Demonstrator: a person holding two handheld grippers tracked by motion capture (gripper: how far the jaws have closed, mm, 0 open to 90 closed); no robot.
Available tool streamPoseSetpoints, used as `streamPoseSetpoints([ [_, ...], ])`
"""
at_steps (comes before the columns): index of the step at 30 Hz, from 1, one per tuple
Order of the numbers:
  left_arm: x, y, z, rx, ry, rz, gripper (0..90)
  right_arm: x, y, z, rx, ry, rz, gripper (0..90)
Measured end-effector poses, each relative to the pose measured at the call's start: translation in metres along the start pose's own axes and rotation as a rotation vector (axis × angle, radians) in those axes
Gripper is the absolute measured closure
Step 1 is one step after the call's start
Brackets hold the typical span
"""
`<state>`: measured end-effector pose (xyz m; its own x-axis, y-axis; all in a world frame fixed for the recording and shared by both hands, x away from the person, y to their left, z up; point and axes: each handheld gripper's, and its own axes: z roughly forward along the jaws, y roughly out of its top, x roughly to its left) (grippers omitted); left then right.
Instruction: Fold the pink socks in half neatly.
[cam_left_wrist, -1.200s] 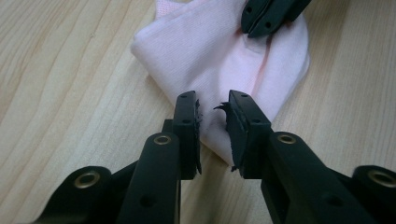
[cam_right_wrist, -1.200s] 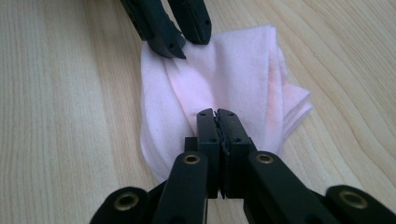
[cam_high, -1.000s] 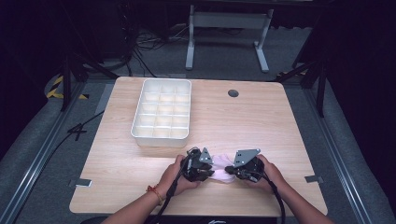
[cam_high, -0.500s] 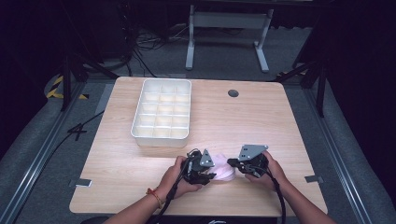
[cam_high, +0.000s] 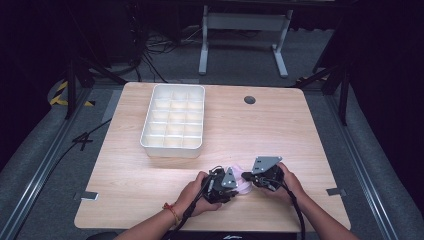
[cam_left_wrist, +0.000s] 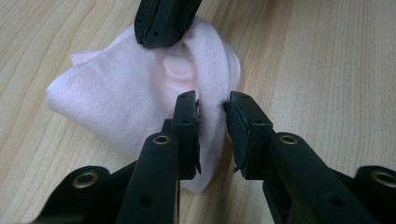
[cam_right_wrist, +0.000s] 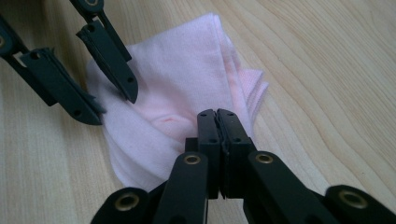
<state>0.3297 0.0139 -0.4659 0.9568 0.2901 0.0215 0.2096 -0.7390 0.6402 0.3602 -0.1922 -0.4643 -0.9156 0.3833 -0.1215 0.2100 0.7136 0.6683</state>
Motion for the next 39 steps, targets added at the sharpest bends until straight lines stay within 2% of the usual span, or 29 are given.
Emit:
streamPoseSetpoints([
  [2, 0.000, -0.001, 0.000, -0.003, 0.001, -0.002, 74.3, -0.001, 0.000, 0.000, -0.001, 0.003, 0.005, 89.2],
  [5, -0.004, 0.000, -0.002, 0.007, 0.001, 0.031, 73.5, 0.000, -0.001, 0.000, -0.006, 0.005, 0.006, 89.2],
  [6, -0.004, 0.000, -0.002, 0.007, 0.001, 0.031, 74.2, -0.001, -0.001, 0.000, -0.005, 0.004, 0.004, 89.2],
  [7, -0.005, 0.002, -0.006, 0.004, -0.022, 0.049, 74.2, -0.001, -0.001, 0.000, -0.006, 0.004, 0.005, 89.2],
  [8, -0.005, 0.003, -0.009, -0.018, -0.035, 0.040, 74.2, -0.001, -0.001, 0.001, -0.006, 0.004, 0.006, 89.2],
  [9, -0.005, 0.003, -0.009, -0.018, -0.035, 0.040, 73.6, -0.001, -0.001, 0.001, -0.007, 0.006, 0.011, 89.2],
  [10, -0.004, 0.006, -0.015, -0.055, -0.020, 0.025, 72.4, -0.001, -0.001, 0.001, -0.009, 0.007, 0.015, 89.2],
  [12, 0.002, 0.009, -0.019, -0.090, 0.018, 0.009, 69.6, -0.001, -0.001, 0.001, -0.008, 0.012, 0.018, 89.2],
  [13, 0.004, 0.010, -0.019, -0.101, 0.043, -0.012, 67.9, -0.001, -0.001, 0.001, -0.008, 0.012, 0.015, 89.3],
  [15, 0.007, 0.011, -0.017, -0.113, 0.051, -0.020, 69.1, -0.002, -0.002, 0.001, -0.008, 0.015, 0.018, 89.3],
  [18, 0.008, 0.014, -0.010, -0.108, 0.075, -0.008, 73.6, -0.002, -0.002, 0.001, -0.010, 0.020, 0.023, 89.3],
  [22, 0.006, 0.014, 0.005, -0.067, 0.044, 0.030, 84.1, -0.002, -0.002, 0.001, -0.012, 0.024, 0.028, 89.3],
  [24, 0.004, 0.012, 0.012, -0.044, 0.033, 0.036, 87.5, -0.003, -0.002, 0.001, -0.014, 0.026, 0.030, 89.3],
  [26, 0.003, 0.010, 0.013, -0.045, 0.038, 0.040, 89.1, -0.003, -0.002, 0.001, -0.014, 0.026, 0.030, 89.4],
  [29, 0.003, 0.009, 0.013, -0.042, 0.028, 0.025, 89.5, -0.004, -0.003, 0.001, -0.016, 0.030, 0.030, 89.4],
  [34, 0.003, 0.009, 0.012, -0.040, 0.023, 0.031, 89.7, -0.004, -0.003, 0.001, -0.017, 0.034, 0.031, 89.5],
  [36, 0.004, 0.009, 0.009, -0.031, 0.007, 0.039, 89.8, -0.004, -0.003, 0.001, -0.017, 0.035, 0.029, 89.5],
  [39, 0.004, 0.007, 0.004, -0.031, 0.014, 0.036, 89.7, -0.004, -0.003, 0.001, -0.019, 0.034, 0.032, 89.5],
])
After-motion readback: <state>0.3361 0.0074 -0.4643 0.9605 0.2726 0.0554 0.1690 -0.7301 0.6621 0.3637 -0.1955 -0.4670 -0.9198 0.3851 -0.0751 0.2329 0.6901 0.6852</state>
